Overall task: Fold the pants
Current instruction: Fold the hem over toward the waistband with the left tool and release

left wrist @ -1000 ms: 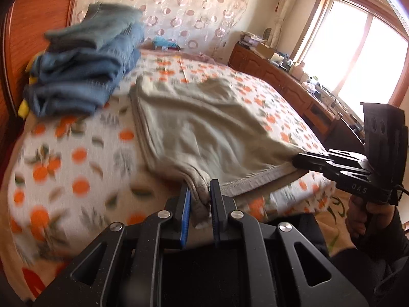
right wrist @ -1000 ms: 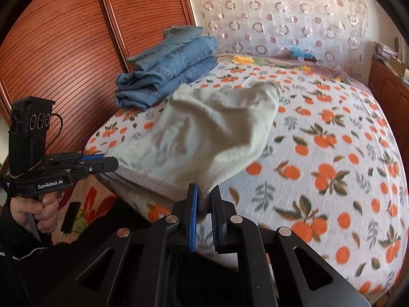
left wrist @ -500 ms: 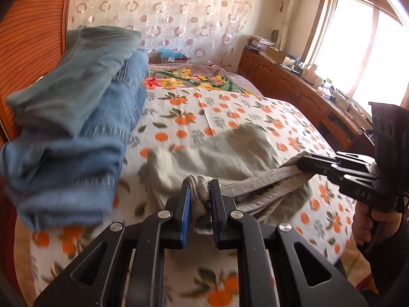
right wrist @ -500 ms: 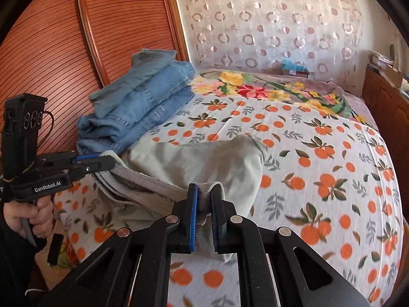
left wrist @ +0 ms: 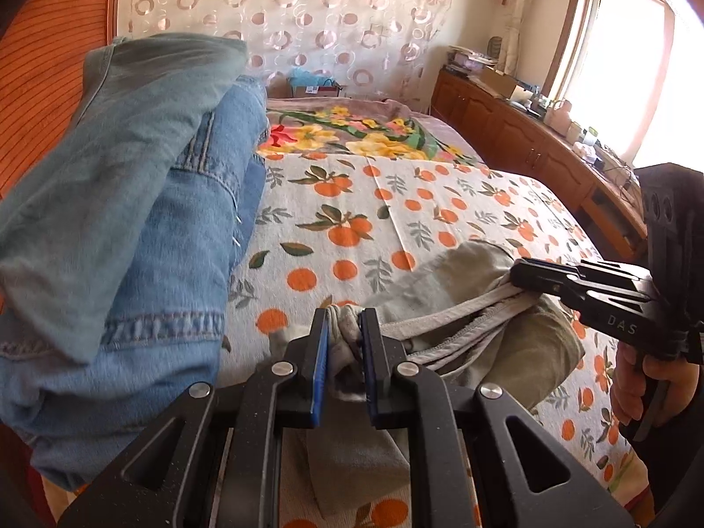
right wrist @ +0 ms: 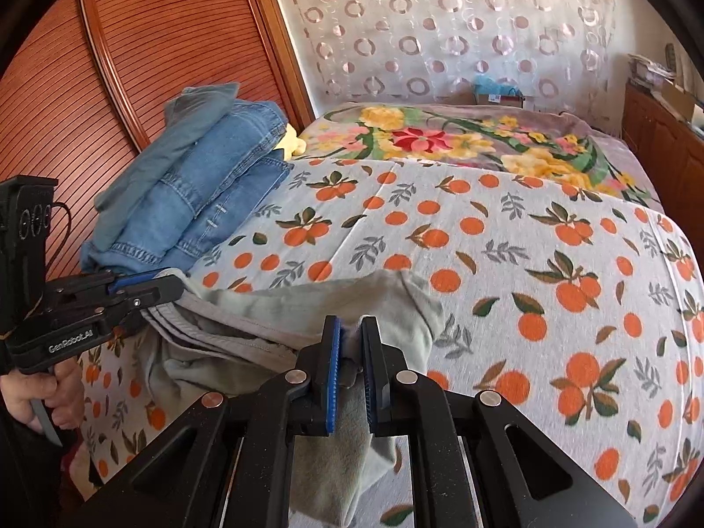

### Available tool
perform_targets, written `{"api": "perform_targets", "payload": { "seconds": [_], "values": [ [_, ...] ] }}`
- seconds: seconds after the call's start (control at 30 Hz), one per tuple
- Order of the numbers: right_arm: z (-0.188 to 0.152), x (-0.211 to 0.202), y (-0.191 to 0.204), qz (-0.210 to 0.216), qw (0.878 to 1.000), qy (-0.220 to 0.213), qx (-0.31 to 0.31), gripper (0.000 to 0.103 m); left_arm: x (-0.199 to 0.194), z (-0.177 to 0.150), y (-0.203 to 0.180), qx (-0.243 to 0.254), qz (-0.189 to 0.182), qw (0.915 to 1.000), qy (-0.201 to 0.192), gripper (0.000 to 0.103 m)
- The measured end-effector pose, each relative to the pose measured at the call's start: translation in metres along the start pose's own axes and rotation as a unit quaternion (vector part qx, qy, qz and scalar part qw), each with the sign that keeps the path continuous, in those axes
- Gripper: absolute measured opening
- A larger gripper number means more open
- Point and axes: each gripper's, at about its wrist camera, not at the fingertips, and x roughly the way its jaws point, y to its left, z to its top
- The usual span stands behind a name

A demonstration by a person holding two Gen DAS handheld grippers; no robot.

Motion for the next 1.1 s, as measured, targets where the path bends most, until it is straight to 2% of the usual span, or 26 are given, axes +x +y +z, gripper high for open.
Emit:
{"api": "perform_targets", "payload": {
  "seconds": [0.2, 0.23, 0.33, 0.5, 0.63, 0.73, 0.83, 0.97, 1.1],
  "values": [
    [0.010, 0.007, -0.002, -0.010, 1.000, -0.015, -0.005, 0.009, 0.001, 0.010, 0.001, 0.000, 0.011, 0.9999, -0.007, 0.015],
    [0.010, 0.006, -0.002, -0.010, 1.000, -0.015, -0.005, 0.014, 0.001, 0.011, 0.003, -0.004, 0.010, 0.9999, -0.006, 0.016],
    [0.008, 0.000, -0.005, -0.010, 1.000, -0.021, -0.002, 0.017, -0.002, 0.010, 0.007, -0.022, -0.005, 0.9997, -0.005, 0.020],
    [0.000, -0.016, -0.003, -0.022, 0.999, -0.031, -0.030, 0.018, -0.022, 0.004, 0.005, -0.016, -0.002, 0.9995, -0.026, 0.042],
    [-0.013, -0.026, 0.000, -0.015, 0.998, -0.035, -0.050, 0.030, -0.035, -0.008, 0.001, -0.009, 0.001, 0.9993, -0.035, 0.047],
    [-0.022, -0.023, 0.006, -0.015, 0.997, -0.023, -0.074, 0.036, -0.035, -0.019, -0.001, -0.006, 0.000, 0.9995, -0.031, 0.048],
    [-0.025, -0.006, 0.010, -0.026, 0.995, 0.010, -0.097, 0.037, -0.028, -0.027, 0.000, -0.006, 0.002, 0.9998, -0.019, 0.048],
    [-0.011, 0.017, 0.007, -0.057, 0.993, 0.026, -0.100, 0.037, -0.020, -0.033, 0.003, -0.010, 0.007, 0.9999, -0.007, 0.048],
    [0.009, 0.025, -0.002, -0.087, 0.994, 0.004, -0.071, 0.037, -0.023, -0.037, 0.004, -0.012, 0.009, 0.9998, -0.009, 0.048]
  ]
}}
